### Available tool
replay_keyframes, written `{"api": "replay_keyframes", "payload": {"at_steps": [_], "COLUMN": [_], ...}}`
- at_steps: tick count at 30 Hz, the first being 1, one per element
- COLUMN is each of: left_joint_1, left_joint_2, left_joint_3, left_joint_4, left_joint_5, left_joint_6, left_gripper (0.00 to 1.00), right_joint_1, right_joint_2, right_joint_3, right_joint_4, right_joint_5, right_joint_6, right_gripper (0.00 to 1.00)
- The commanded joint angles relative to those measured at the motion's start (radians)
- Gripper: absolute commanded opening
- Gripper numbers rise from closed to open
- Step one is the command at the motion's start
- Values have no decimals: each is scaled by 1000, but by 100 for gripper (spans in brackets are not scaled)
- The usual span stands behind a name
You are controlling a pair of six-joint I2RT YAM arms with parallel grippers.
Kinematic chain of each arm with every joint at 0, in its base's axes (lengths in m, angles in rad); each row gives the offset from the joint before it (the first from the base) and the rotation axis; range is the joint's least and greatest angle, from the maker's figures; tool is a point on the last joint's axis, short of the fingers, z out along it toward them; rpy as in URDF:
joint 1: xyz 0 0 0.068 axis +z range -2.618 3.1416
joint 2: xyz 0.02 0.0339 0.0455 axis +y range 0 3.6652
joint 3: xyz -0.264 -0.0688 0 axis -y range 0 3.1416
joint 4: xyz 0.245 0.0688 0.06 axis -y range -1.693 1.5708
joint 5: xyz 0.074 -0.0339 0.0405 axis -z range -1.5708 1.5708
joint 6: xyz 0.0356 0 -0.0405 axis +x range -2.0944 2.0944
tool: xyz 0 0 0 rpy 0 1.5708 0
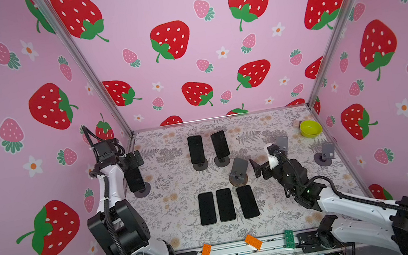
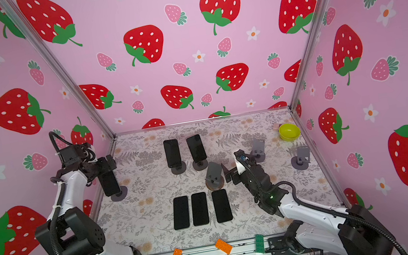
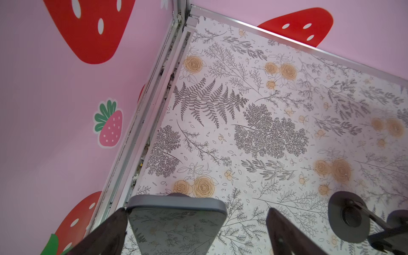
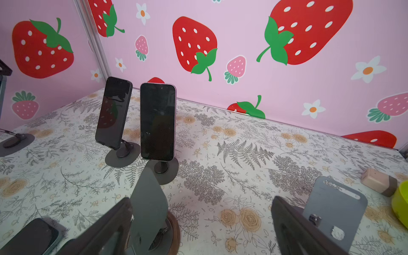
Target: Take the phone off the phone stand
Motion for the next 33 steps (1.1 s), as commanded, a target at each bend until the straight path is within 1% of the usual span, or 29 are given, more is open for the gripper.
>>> {"api": "replay_keyframes", "payload": {"at_steps": [1, 4, 14, 17, 20, 23, 28, 33], "left_joint_1": [2, 4, 10, 13, 23, 26, 29, 30], "left_joint_2": [15, 30, 65, 80, 81, 76, 61, 62], "left_joint_3": [42, 49, 31, 22, 10, -10, -44, -61], "left_joint_4": [-21, -25, 5, 10, 13, 22, 24, 25], "left_joint_5": [-25, -49, -43, -53, -10, -36, -72, -85], "left_joint_6": [51, 51, 48, 34, 0, -19, -18, -5], "left_gripper": [99, 99, 99, 95, 91, 90, 87, 82], "right_joint_1": [-3, -4, -4, -4, -5, -4, -4, -3], "right_joint_2": [10, 25, 29, 37, 40, 37, 37, 37], "right_joint_3": [-5, 7, 8, 9, 17, 24, 21, 17], "right_joint_4": [70, 57, 67, 70, 64, 56, 57, 57], "right_joint_5": [-15, -23, -21, -16, -3, 9, 12, 27], "right_joint_6": [-14, -17, -13, -11, -26, -31, -20, -10], "right_gripper": [100, 100, 100, 100, 100, 100, 100, 100]}}
